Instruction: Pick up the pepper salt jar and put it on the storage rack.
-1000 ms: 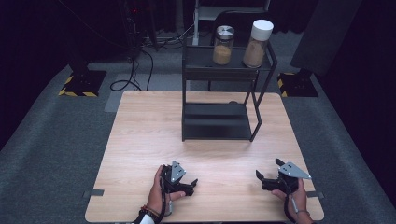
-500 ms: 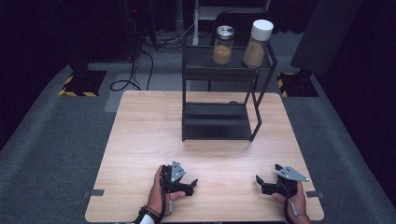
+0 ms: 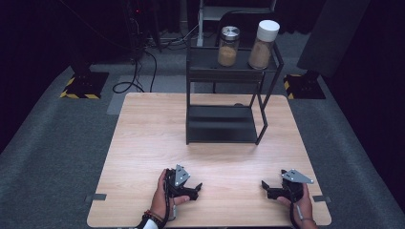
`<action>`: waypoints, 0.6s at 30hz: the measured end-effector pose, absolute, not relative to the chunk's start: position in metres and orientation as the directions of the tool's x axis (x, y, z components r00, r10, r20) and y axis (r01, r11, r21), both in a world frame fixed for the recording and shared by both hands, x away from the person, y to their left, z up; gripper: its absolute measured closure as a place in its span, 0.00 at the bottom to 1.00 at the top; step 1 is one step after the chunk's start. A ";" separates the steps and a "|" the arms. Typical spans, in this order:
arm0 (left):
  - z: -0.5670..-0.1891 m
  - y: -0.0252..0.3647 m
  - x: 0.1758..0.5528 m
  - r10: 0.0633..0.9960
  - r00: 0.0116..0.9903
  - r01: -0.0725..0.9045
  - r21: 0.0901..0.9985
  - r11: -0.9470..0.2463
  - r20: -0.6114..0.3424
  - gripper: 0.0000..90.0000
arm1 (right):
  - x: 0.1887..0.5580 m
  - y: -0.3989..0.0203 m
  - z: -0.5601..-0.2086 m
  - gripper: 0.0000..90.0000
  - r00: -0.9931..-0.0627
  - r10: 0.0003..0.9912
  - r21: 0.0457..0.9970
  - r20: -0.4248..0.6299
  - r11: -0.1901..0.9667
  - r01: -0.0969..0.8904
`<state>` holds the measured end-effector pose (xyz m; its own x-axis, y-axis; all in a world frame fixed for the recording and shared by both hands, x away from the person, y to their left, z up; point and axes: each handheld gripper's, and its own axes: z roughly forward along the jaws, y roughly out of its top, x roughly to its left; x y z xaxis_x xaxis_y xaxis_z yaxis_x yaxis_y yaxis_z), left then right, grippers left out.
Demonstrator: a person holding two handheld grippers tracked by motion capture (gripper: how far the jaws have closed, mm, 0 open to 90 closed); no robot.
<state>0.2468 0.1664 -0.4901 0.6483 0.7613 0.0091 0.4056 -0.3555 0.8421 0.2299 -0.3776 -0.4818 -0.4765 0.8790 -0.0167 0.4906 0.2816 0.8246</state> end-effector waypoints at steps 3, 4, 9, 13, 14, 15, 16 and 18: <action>-0.490 0.166 0.247 0.761 0.648 0.406 0.842 -0.355 0.009 0.05 | 0.230 -0.378 -0.482 0.00 -0.477 0.878 0.825 -0.017 0.282 0.490; -0.490 0.166 0.247 0.761 0.648 0.406 0.842 -0.355 0.009 0.05 | 0.230 -0.378 -0.482 0.00 -0.479 0.878 0.825 -0.017 0.283 0.490; -0.490 0.166 0.247 0.761 0.648 0.406 0.842 -0.355 0.009 0.05 | 0.230 -0.378 -0.482 0.00 -0.479 0.878 0.825 -0.017 0.283 0.489; -0.490 0.166 0.247 0.761 0.648 0.406 0.842 -0.355 0.009 0.05 | 0.230 -0.378 -0.482 0.00 -0.479 0.878 0.825 -0.017 0.283 0.490; -0.490 0.166 0.247 0.761 0.648 0.406 0.842 -0.355 0.009 0.05 | 0.230 -0.378 -0.482 0.00 -0.479 0.878 0.825 -0.017 0.283 0.489; -0.490 0.166 0.247 0.761 0.648 0.406 0.842 -0.355 0.009 0.05 | 0.230 -0.378 -0.482 0.00 -0.479 0.878 0.825 -0.017 0.283 0.489; -0.490 0.166 0.247 0.761 0.648 0.406 0.842 -0.355 0.009 0.05 | 0.230 -0.378 -0.482 0.00 -0.479 0.878 0.825 -0.017 0.283 0.489; -0.490 0.166 0.247 0.761 0.648 0.406 0.842 -0.355 0.009 0.05 | 0.230 -0.378 -0.482 0.00 -0.483 0.876 0.825 -0.018 0.286 0.488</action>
